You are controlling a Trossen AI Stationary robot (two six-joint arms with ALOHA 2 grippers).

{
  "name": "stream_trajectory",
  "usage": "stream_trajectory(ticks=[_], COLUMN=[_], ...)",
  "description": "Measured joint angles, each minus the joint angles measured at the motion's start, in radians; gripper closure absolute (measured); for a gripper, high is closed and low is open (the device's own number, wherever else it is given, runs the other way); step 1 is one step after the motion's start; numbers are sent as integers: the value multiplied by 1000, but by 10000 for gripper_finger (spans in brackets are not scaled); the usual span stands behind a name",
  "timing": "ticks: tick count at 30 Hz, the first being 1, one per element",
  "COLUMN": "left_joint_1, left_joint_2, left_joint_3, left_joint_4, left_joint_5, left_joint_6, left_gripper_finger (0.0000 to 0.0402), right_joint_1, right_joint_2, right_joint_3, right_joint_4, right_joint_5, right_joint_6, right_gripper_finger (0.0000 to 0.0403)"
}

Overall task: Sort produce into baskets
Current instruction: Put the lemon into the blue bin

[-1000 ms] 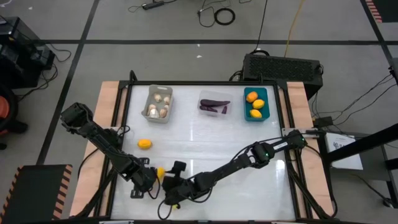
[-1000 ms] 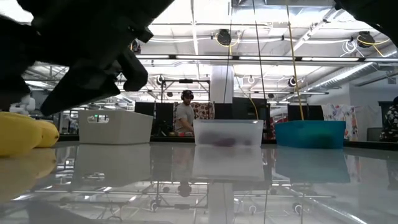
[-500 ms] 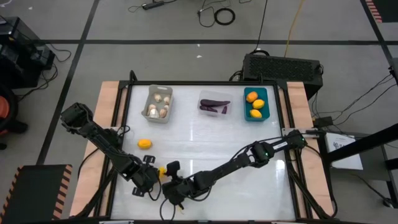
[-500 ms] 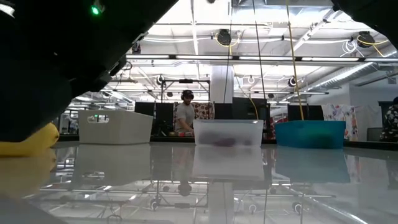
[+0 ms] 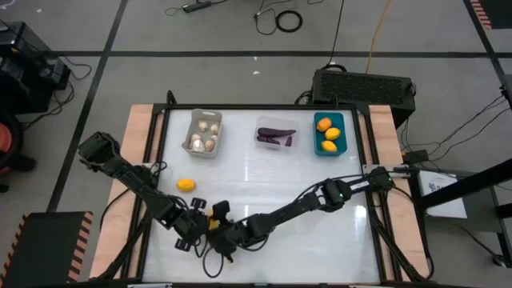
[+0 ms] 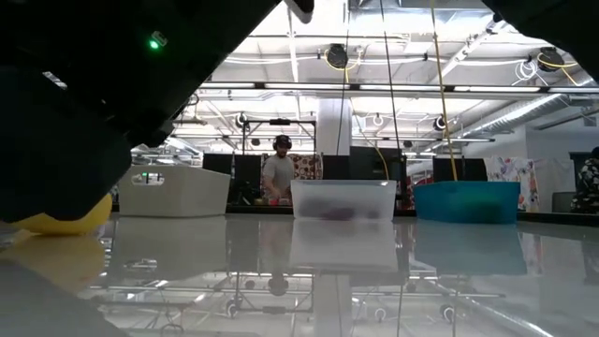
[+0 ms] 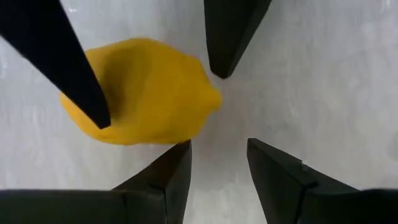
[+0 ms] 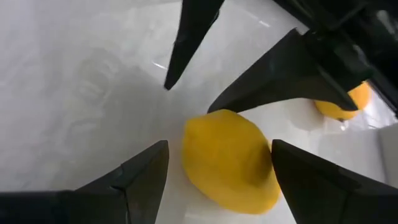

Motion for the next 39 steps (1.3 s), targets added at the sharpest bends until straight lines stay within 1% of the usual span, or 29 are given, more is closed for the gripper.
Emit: stream_trajectory(ticks=[5,11,15,20,27,33,35,39], left_joint_1=[5,9,7,5,4,4,4,4], left_joint_2=[-1,2,0,-2,-2,-2,-2,-2], left_joint_3=[-1,-3,-1,1,1,1,1,1], left_joint_4=[-28,-90,-151,-216,-218,-222,-221,-209], left_joint_5=[35,39,40,39,35,29,29,29], left_joint_6=[-1,-19,-45,-88,-81,-87,-87,-84], left_gripper_finger=[238,238,238,238,238,238,238,238], right_joint_1=[-33,-72,-88,-102,-103,-102,-102,-102], right_joint_2=[0,4,6,9,10,10,10,-13], right_joint_3=[0,2,0,-1,-2,-2,-2,0], right_joint_4=[1,8,-6,-6,20,21,-1,-116], right_joint_5=[-121,-164,-163,-154,-155,-154,-151,-127], right_joint_6=[-2,64,143,195,196,238,258,300], right_gripper_finger=[129,129,129,133,169,206,215,225])
